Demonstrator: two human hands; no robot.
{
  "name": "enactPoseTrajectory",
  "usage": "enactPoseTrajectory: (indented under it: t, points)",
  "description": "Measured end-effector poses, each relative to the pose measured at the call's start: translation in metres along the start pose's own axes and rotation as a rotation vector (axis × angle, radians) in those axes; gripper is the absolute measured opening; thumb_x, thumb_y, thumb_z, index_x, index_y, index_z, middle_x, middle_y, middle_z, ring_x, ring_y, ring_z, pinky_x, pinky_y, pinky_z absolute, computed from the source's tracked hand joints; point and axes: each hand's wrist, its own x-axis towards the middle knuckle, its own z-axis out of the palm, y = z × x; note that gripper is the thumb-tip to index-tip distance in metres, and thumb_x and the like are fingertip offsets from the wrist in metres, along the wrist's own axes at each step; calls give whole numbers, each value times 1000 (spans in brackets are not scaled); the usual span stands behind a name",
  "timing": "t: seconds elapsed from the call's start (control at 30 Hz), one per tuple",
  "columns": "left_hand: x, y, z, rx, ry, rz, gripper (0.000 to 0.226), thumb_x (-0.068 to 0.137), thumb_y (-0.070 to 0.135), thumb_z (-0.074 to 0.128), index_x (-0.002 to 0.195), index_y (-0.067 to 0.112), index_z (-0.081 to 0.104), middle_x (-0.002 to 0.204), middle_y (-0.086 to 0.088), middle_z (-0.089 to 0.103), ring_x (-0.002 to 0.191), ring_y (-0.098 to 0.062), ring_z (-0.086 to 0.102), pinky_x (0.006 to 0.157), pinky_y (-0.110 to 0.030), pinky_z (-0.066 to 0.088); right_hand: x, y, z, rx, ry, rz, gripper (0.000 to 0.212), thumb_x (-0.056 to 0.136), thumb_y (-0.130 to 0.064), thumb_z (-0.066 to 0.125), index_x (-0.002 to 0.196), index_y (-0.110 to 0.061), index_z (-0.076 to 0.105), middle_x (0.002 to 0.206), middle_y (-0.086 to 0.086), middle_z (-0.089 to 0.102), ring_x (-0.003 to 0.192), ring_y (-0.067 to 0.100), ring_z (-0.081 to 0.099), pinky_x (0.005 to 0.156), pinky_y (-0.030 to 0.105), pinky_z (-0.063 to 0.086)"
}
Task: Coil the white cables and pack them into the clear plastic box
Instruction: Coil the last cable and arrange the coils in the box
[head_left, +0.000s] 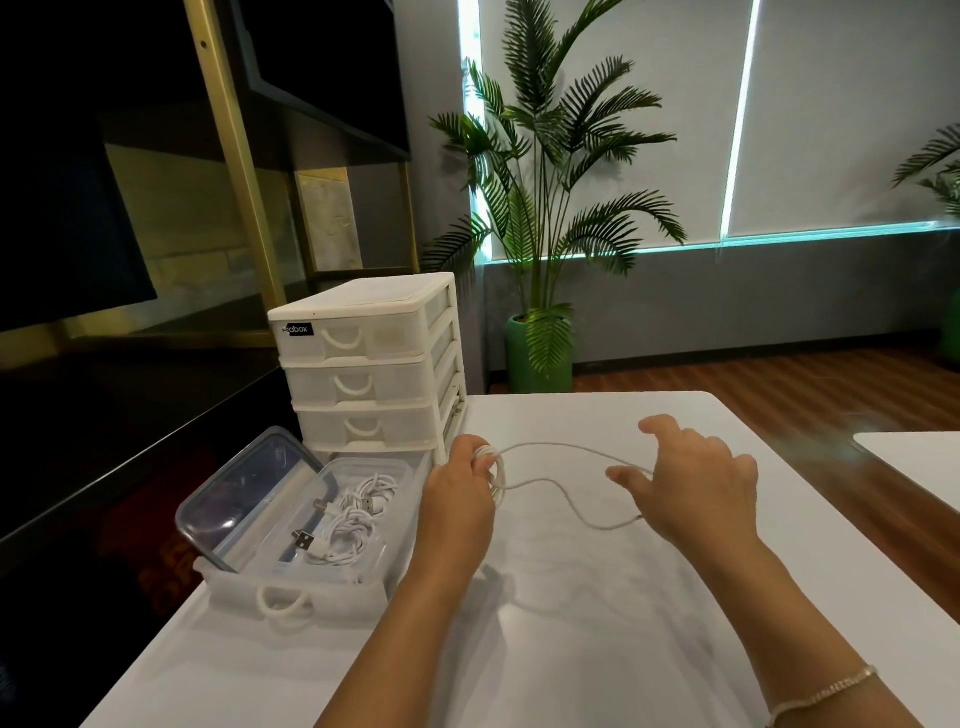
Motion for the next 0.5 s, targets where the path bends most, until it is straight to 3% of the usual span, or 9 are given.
enactPoseTrajectory:
  t: [0.13, 0.27, 0.33, 0.37, 0.43, 0.5]
  points:
    - [1, -2, -2, -18, 3, -35, 20, 101, 25, 32, 108, 17, 49, 97, -7, 55, 86, -20, 47, 67, -25, 31, 3, 2, 1, 115, -95, -12, 48, 85, -37, 64, 127, -25, 46, 117, 1, 62, 102, 20, 58, 91, 32, 41]
    - [-1, 3, 0, -24, -9, -21, 19, 101, 25, 33, 106, 18, 49, 96, -4, 54, 85, -17, 47, 64, -22, 29, -5, -13, 10, 56, -125, -71, 76, 74, -57, 66, 136, -30, 33, 123, -1, 53, 108, 17, 50, 92, 32, 40]
    - [-3, 5, 2, -15, -28, -15, 18, 101, 25, 32, 105, 20, 48, 95, -2, 53, 86, -17, 47, 65, -23, 30, -14, -27, 14, 31, -35, -124, 83, 71, -58, 68, 138, -28, 30, 125, 0, 50, 109, 19, 49, 90, 34, 41]
    - [-3, 6, 3, -7, -36, -6, 17, 101, 26, 32, 105, 21, 48, 95, -2, 53, 86, -17, 47, 66, -24, 32, -18, -34, 15, 61, 59, -183, 78, 68, -54, 73, 133, -25, 40, 119, 2, 55, 102, 21, 53, 84, 35, 44]
    - [-4, 8, 4, -19, -42, 12, 15, 101, 26, 33, 102, 21, 47, 95, -2, 55, 85, -18, 50, 63, -24, 35, -23, -44, 18, 204, 290, -339, 50, 60, -34, 83, 102, -16, 62, 93, 5, 66, 78, 22, 60, 66, 34, 49]
    - [-5, 10, 3, -52, -57, 23, 12, 100, 26, 33, 99, 23, 44, 93, -2, 57, 79, -15, 52, 56, -16, 37, -26, -50, 19, 221, 376, -501, 29, 56, -19, 86, 77, -16, 67, 73, 3, 67, 62, 19, 59, 56, 31, 48]
